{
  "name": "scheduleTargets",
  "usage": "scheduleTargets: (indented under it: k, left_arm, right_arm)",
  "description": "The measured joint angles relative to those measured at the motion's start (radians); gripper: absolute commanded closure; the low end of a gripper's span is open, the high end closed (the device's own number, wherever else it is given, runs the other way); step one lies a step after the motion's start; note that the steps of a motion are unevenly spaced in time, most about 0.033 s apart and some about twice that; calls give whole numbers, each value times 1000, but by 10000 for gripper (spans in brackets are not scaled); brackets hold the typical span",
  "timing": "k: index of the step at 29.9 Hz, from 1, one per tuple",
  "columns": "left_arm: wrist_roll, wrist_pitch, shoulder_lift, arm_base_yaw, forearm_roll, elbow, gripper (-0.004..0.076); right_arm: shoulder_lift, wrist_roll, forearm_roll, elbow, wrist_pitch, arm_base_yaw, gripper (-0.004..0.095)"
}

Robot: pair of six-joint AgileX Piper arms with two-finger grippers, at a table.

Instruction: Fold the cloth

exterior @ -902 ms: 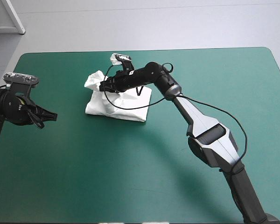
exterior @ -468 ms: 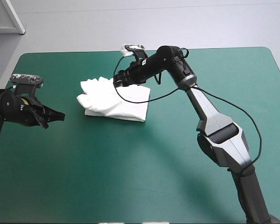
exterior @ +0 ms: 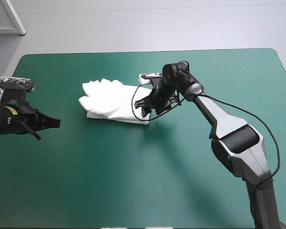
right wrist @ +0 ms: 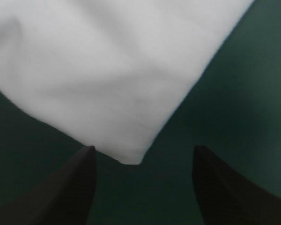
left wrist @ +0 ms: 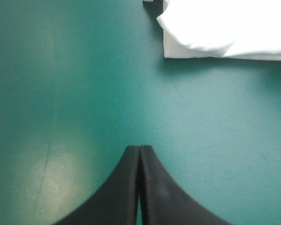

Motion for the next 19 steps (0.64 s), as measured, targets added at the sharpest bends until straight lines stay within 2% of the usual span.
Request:
scheduleTargets:
  k: [9, 12, 16, 19]
  left_arm:
    - [0, 0, -70, 0, -9, 0, 732]
    - [0, 0, -75, 0, -9, 0, 732]
    - [0, 0, -76, 0, -9, 0, 732]
    - [0, 0, -76, 0, -9, 0, 732]
  right_arm:
    - [43, -38, 135, 73, -183, 0, 367]
    - [53, -44, 161, 73, -207, 0, 505]
    - [56, -65, 146, 73, -214, 0, 932]
    - [55, -74, 108, 69, -194, 1, 927]
